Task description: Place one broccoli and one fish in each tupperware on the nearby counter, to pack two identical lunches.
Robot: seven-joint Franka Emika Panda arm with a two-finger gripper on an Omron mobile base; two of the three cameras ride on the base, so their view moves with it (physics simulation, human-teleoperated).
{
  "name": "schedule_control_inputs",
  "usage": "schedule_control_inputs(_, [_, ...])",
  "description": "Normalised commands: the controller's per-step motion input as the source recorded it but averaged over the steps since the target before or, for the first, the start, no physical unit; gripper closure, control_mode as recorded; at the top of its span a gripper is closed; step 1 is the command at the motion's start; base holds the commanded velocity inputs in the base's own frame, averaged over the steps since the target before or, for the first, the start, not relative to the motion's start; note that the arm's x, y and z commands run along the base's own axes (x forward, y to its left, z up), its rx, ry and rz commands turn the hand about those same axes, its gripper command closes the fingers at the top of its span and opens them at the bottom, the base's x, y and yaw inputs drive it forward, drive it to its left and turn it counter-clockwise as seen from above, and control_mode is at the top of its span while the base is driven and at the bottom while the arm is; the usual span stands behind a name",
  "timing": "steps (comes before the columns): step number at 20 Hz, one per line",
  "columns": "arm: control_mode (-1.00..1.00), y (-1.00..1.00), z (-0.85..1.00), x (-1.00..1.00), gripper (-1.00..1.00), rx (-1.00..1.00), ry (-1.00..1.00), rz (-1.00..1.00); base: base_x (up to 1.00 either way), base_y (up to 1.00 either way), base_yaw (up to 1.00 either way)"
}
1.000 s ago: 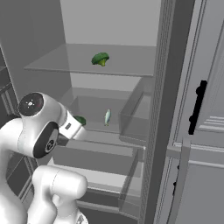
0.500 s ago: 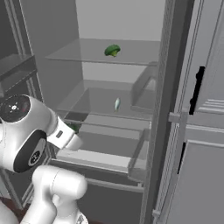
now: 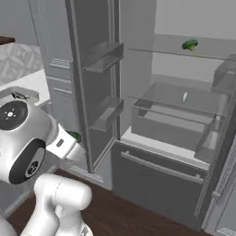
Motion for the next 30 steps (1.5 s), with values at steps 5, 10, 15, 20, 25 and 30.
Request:
schedule_control_inputs(5, [1.00,0.00,0.00,0.00,1.00,0.00,0.00,0.00,-0.36,0.79,0.64])
schedule_control_inputs(10, [1.00,0.00,0.00,0.00,1.00,0.00,0.00,0.00,0.63,0.62,0.46])
schedule_control_inputs(15, [1.00,0.00,0.00,0.00,1.00,0.00,0.00,0.00,1.00,0.05,0.24])
schedule_control_inputs(20, [1.00,0.00,0.00,0.00,1.00,0.00,0.00,0.00,1.00,-0.01,0.12])
schedule_control_inputs(25, [1.00,0.00,0.00,0.00,1.00,0.00,0.00,0.00,1.00,0.11,0.23])
schedule_control_inputs(30, [1.00,0.00,0.00,0.00,1.00,0.00,0.00,0.00,0.96,0.13,0.30])
